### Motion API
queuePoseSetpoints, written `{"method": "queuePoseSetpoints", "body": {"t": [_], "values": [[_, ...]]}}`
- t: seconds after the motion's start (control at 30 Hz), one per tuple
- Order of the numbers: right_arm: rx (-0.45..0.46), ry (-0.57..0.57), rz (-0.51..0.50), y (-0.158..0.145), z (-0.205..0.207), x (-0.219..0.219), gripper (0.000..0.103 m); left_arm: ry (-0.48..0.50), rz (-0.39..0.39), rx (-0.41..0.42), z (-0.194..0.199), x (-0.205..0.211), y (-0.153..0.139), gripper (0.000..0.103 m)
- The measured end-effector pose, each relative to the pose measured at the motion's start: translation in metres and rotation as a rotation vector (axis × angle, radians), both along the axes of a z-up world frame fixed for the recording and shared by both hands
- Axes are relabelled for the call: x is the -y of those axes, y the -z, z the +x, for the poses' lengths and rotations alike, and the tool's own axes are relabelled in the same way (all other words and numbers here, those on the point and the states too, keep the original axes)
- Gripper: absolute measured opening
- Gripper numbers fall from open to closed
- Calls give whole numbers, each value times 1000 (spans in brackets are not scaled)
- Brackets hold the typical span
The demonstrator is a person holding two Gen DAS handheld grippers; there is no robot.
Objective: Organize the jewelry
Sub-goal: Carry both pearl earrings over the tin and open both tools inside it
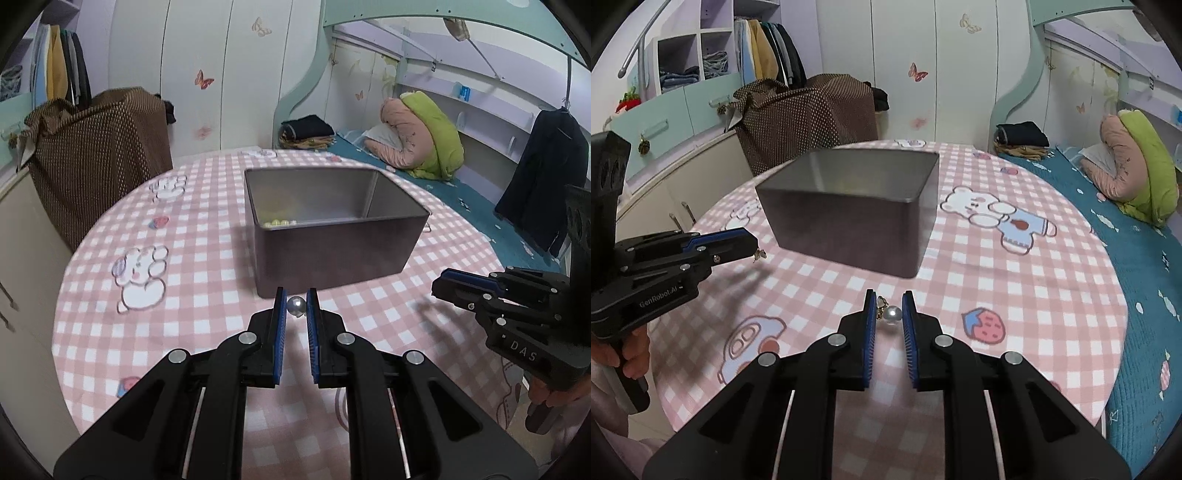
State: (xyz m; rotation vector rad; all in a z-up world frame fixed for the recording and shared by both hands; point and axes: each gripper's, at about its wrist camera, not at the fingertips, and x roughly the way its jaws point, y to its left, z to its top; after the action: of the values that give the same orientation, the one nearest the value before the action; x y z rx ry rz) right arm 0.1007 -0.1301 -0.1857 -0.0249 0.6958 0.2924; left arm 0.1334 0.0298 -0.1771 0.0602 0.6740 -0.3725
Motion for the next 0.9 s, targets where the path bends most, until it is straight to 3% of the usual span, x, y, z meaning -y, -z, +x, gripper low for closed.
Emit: {"method": "queuePoseSetpoints", "body": {"t": [0.53,0.9], "values": [[197,-32,10,-66,26,-10,14,-41,-33,137,20,-2,-51,11],[161,-58,21,-59,55,-20,14,-34,-55,122,50,11,-53,11]]}}
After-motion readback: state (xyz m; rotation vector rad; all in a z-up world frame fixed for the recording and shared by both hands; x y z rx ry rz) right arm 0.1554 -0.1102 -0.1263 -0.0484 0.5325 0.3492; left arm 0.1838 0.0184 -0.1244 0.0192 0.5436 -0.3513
